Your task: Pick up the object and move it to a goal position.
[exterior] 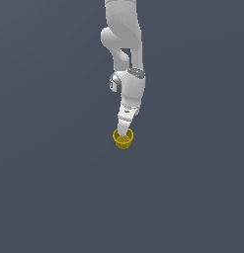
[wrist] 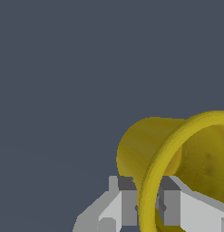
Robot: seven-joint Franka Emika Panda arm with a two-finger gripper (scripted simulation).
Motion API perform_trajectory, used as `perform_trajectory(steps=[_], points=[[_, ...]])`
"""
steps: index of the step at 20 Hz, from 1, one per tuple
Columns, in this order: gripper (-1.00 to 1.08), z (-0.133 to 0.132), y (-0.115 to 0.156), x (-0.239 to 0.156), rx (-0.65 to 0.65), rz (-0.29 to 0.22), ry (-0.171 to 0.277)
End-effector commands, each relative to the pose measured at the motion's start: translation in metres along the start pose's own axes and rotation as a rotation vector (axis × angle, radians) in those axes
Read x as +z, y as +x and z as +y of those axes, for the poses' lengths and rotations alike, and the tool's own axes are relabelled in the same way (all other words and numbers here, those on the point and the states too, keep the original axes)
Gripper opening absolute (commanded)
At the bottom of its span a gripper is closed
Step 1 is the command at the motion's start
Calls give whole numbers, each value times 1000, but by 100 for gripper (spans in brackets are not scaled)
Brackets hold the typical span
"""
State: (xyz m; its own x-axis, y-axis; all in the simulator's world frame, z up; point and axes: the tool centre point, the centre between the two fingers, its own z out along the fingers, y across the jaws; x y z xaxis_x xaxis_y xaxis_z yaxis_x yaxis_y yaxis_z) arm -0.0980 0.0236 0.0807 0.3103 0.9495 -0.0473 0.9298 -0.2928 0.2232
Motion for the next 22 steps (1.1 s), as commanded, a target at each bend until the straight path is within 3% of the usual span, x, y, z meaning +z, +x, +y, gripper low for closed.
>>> perform_trajectory(steps=[1, 22], points=[[-100, 6, -10, -7, 1, 1, -3], [-100, 63, -121, -75, -1, 4, -2]])
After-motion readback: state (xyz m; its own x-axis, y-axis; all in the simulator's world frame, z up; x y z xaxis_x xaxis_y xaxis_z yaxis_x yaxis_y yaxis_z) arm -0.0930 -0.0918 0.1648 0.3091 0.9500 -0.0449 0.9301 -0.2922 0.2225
